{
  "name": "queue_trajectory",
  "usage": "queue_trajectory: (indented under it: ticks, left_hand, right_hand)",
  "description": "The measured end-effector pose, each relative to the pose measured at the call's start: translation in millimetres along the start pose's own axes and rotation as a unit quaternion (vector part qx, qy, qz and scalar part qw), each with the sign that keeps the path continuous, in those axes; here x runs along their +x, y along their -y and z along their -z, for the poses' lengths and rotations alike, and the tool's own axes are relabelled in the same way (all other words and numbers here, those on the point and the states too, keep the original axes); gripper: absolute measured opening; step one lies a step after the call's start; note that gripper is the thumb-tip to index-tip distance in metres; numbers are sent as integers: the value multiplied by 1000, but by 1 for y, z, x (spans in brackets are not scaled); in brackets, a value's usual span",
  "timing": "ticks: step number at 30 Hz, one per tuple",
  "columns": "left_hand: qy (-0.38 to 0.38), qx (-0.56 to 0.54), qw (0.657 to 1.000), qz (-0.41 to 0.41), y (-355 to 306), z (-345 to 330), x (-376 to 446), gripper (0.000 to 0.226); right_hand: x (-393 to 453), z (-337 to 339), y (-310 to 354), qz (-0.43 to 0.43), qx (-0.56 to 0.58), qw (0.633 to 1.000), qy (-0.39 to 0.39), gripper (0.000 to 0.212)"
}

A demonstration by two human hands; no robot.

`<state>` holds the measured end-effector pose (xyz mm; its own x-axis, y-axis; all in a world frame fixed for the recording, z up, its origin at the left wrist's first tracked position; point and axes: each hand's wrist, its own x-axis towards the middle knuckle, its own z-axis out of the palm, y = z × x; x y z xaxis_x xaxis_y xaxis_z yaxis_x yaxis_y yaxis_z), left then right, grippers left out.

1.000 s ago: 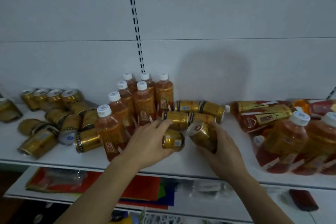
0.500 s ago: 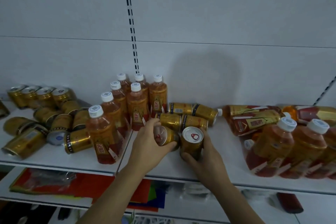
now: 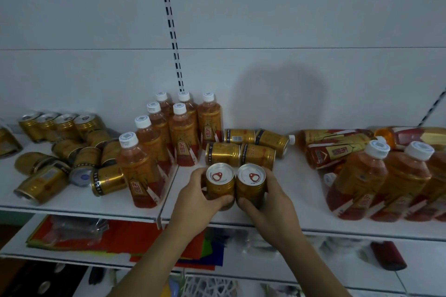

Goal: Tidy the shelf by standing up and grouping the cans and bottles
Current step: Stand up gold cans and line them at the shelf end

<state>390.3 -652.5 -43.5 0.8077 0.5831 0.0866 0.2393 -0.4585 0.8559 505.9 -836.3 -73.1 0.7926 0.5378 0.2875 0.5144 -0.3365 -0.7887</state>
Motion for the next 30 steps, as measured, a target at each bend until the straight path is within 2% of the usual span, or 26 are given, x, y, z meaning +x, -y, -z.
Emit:
queue_trajectory:
  ticks: [5, 11, 16, 22, 30]
  left_hand:
    - [-63, -6, 996, -65, 12, 29, -41, 73]
    - [-136, -65, 985, -80, 39, 101, -95, 77]
    - [-182, -34, 978, -94, 82, 214, -135, 68]
    - [-252, 5, 966, -60, 141, 330, -168, 66]
    - [-301, 8, 953, -14, 209, 441, -133, 66]
  right_hand:
    - [-32, -15, 34, 31, -28, 999, -25, 85]
    - [-60, -71, 111, 98, -13, 994, -42, 92]
    - [-84, -166, 190, 104, 30, 994, -2, 95]
    - [-97, -272, 284, 140, 24, 987, 72, 100]
    - [-34, -391, 361, 177, -4, 975, 136, 85]
